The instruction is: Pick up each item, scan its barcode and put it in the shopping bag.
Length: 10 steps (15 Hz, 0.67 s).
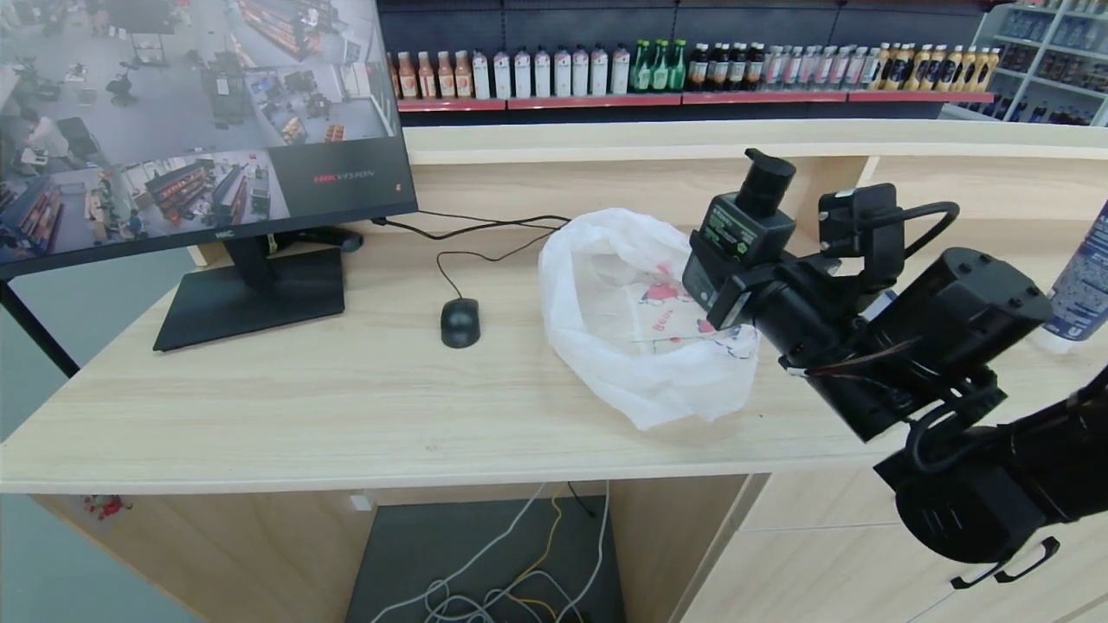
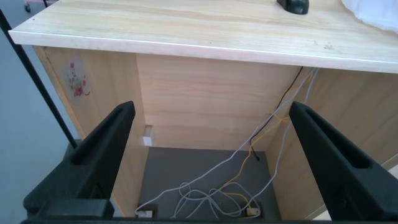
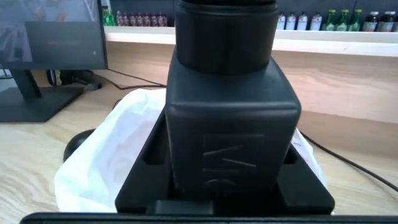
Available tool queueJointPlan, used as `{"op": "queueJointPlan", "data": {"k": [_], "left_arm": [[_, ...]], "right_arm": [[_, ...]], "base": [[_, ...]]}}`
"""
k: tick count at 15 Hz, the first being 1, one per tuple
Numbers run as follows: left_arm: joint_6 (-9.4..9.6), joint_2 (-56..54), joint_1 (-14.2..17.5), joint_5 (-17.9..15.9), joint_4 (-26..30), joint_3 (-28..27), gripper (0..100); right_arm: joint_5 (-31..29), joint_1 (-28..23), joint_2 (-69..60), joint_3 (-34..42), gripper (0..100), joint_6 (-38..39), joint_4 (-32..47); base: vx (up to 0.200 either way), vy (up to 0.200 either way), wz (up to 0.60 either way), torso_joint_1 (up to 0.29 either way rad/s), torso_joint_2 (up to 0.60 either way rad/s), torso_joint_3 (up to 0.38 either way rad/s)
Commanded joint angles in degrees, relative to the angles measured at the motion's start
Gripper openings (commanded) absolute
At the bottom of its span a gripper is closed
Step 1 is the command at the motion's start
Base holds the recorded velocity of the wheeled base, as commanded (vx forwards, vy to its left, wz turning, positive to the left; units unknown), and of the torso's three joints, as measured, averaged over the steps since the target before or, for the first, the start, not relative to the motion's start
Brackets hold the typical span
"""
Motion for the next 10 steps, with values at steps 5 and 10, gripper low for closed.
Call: {"op": "queueJointPlan", "data": {"k": [5,10], "left_arm": [[-0.04,0.0,0.0,0.0,0.0,0.0,100],[-0.04,0.0,0.0,0.0,0.0,0.0,100]], "right_arm": [[-1.3,1.2,10.7,-13.4,0,0.1,3.2],[-1.1,2.8,13.1,-21.7,0,0.7,9.2]], "base": [[0.0,0.0,0.0,0.0,0.0,0.0],[0.0,0.0,0.0,0.0,0.0,0.0]]}}
